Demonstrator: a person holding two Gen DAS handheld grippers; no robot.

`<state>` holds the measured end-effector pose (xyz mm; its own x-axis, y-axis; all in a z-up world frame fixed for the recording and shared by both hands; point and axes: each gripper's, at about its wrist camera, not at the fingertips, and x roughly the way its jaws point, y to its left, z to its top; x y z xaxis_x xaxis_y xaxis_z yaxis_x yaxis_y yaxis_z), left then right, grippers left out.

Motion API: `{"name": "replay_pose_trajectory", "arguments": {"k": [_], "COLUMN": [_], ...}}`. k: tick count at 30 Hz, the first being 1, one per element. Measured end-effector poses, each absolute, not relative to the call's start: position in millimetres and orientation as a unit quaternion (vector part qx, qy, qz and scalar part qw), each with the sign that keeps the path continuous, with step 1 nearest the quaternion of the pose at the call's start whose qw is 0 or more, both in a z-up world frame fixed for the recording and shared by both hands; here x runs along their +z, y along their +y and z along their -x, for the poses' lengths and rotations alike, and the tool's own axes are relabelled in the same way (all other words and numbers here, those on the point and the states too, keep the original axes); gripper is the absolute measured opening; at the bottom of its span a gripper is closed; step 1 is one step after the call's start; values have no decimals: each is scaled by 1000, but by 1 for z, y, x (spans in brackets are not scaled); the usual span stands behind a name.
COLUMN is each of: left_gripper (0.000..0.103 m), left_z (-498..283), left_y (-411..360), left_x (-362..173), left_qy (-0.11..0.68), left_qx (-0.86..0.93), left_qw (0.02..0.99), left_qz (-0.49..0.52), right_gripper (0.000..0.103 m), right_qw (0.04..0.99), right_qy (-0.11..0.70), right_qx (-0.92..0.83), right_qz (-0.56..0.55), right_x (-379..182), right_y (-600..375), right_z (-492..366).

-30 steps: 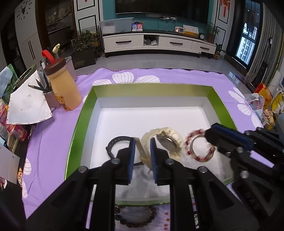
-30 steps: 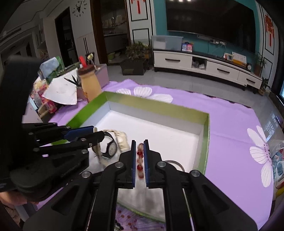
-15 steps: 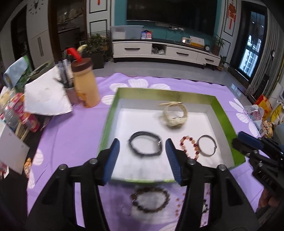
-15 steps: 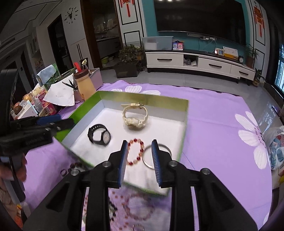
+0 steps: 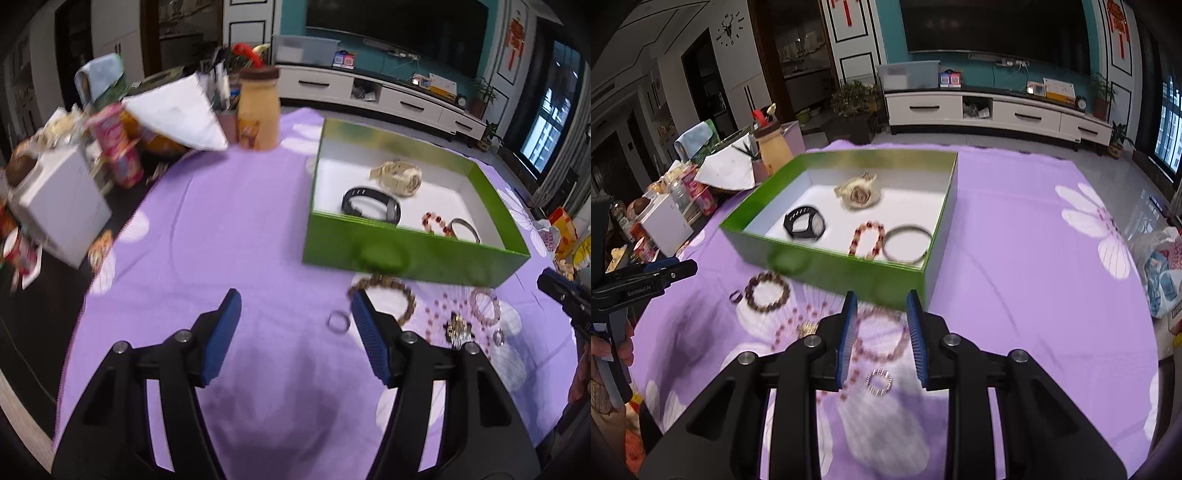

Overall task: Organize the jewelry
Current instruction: 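Carry the watch and bead bracelet into the green box and open both tools, then grasp the small dark ring with the left tool while the right tool grasps the green jade pendant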

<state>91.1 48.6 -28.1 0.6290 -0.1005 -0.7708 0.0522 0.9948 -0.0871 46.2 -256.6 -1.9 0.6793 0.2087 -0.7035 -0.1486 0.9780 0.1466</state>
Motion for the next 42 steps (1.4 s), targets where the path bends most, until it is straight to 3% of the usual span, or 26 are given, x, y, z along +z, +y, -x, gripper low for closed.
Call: {"name": "replay_pose_trajectory", "arguments": {"k": [7,10,33,36,41,42], "left_gripper": [66,66,70,70,70,70], "left_z": [-64,-56,-43,-45,-47,-47], "left_y": [51,50,43,43,47,48], "left_x": [-38,-41,-64,-65,-67,-67], "left_qy": [440,444,463,464,460,460], "left_qx": [-48,-52,-73,-75,-82,-82], "left_qw": [895,894,882,881,882,882], "left_qz": [44,45,51,52,63,64], "right_gripper": [29,36,35,23,16,6], "right_qw": [902,895,880,882,888,889], "right_qy": [414,424,441,437,428,424], "right_qx": [119,134,161,160,167,169], "right_qz": [-38,-39,76,73,34,19], "right_x": [-15,-22,-72,-72,-65,-61], "right_y": [-237,-226,-144,-145,-159,-163], "right_z": [-21,-12,-20,-22,-24,-24]}}
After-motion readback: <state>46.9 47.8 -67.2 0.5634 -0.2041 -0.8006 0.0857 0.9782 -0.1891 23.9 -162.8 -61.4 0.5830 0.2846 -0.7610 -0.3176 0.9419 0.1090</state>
